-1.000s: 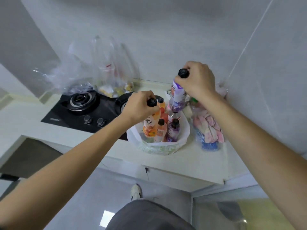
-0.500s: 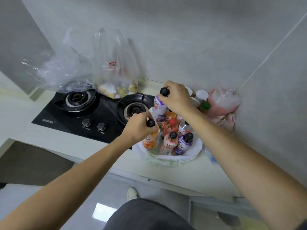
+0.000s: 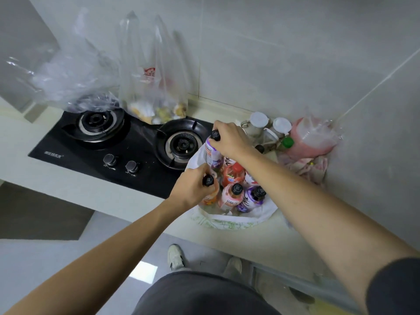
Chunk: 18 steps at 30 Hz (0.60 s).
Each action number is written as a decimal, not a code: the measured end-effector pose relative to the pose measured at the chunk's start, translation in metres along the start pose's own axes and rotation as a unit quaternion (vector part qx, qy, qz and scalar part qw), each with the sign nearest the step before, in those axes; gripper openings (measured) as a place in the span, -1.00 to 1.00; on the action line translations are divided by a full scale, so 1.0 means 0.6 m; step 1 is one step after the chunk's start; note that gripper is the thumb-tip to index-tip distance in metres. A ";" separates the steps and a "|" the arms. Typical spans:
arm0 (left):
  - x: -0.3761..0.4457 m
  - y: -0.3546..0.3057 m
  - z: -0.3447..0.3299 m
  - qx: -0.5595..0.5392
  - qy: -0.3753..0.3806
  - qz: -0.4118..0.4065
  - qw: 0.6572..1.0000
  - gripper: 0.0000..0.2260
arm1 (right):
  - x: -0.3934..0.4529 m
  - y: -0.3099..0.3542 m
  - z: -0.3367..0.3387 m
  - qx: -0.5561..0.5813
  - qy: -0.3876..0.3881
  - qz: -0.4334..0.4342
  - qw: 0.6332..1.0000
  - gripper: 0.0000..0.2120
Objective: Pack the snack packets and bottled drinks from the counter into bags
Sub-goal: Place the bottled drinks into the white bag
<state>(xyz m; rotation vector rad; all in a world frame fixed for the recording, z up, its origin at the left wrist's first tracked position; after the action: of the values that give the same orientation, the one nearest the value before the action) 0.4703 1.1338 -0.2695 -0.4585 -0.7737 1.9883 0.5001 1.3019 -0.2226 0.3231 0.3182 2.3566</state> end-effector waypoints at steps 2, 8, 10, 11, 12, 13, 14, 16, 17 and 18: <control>-0.002 -0.002 -0.012 -0.004 -0.012 0.015 1.000 -0.75 | 0.005 -0.004 -0.006 0.003 0.005 0.017 1.000 -0.74; 0.004 -0.018 -0.034 0.021 -0.030 0.030 0.999 -0.74 | 0.012 -0.013 -0.026 0.015 0.087 0.049 0.995 -0.75; 0.007 -0.014 -0.034 0.032 -0.029 0.029 0.999 -0.75 | 0.002 -0.023 -0.035 0.009 0.116 0.063 0.991 -0.75; 0.008 -0.012 -0.032 0.039 -0.029 0.026 0.998 -0.75 | -0.003 -0.026 -0.039 0.005 0.119 0.070 0.990 -0.76; 0.008 -0.013 -0.030 0.047 -0.029 0.021 0.998 -0.74 | -0.006 -0.027 -0.040 -0.002 0.119 0.079 0.990 -0.76; 0.007 -0.014 -0.028 0.055 -0.029 0.013 0.998 -0.71 | -0.009 -0.026 -0.042 -0.008 0.119 0.088 0.989 -0.76; 0.006 -0.017 -0.026 0.065 -0.030 0.005 0.997 -0.69 | -0.012 -0.025 -0.041 -0.013 0.119 0.096 0.988 -0.76; 0.004 -0.020 -0.023 0.079 -0.030 -0.003 0.996 -0.71 | -0.014 -0.026 -0.037 -0.016 0.118 0.103 0.988 -0.76; 0.004 -0.020 -0.023 0.081 -0.029 -0.005 0.996 -0.72 | -0.015 -0.028 -0.036 -0.013 0.119 0.104 0.987 -0.75; 0.003 -0.019 -0.023 0.081 -0.028 -0.006 0.996 -0.71 | -0.016 -0.031 -0.035 -0.010 0.122 0.104 0.987 -0.75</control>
<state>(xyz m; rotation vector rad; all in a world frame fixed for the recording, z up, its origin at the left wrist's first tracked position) 0.4850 1.1443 -0.2718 -0.3034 -0.6419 2.0404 0.5119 1.3057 -0.2498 0.0595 0.3927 2.6083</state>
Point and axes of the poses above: each hand's wrist, its own x-axis towards the middle knuckle, its own z-axis out of the back of the hand, y = z × x, the point moved 7 cm from there along x, towards the middle knuckle, and after that the axes turned 11 degrees about -y, right-handed, at the moved point
